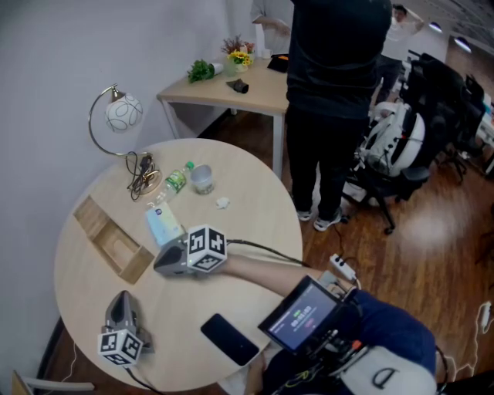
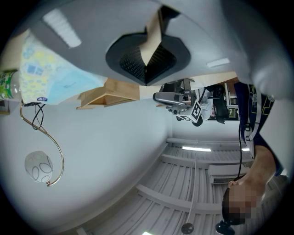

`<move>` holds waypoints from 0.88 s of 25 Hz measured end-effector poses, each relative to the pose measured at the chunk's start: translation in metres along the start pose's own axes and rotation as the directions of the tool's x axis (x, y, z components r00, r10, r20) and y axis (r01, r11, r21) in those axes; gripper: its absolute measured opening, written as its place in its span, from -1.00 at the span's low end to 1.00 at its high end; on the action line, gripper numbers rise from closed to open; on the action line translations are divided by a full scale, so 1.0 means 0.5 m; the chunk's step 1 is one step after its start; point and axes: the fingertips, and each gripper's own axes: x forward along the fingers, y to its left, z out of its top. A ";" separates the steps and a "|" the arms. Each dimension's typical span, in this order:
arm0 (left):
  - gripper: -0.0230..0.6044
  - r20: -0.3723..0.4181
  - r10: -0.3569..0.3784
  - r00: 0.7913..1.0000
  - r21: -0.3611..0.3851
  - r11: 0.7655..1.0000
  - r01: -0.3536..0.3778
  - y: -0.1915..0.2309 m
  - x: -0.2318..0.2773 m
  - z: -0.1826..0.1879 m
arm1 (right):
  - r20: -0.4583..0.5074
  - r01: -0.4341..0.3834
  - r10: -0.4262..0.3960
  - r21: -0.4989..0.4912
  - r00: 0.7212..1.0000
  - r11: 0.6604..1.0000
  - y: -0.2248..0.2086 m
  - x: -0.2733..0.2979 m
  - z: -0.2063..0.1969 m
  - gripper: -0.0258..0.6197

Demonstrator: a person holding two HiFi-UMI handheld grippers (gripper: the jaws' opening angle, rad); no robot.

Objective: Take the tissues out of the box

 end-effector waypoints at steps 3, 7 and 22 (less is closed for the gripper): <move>-0.91 0.001 0.001 1.000 0.000 1.000 -0.001 0.000 0.000 0.000 | 0.003 -0.001 0.001 -0.004 1.000 1.000 0.000 0.001 0.001 -0.90; -0.91 0.001 0.000 1.000 0.002 1.000 0.000 -0.002 -0.001 0.002 | 0.004 -0.001 0.001 -0.004 1.000 1.000 0.001 0.000 0.001 -0.90; -0.91 0.002 0.002 1.000 0.001 1.000 -0.002 -0.002 -0.001 0.002 | 0.000 -0.001 0.001 -0.003 1.000 1.000 0.002 -0.001 0.001 -0.90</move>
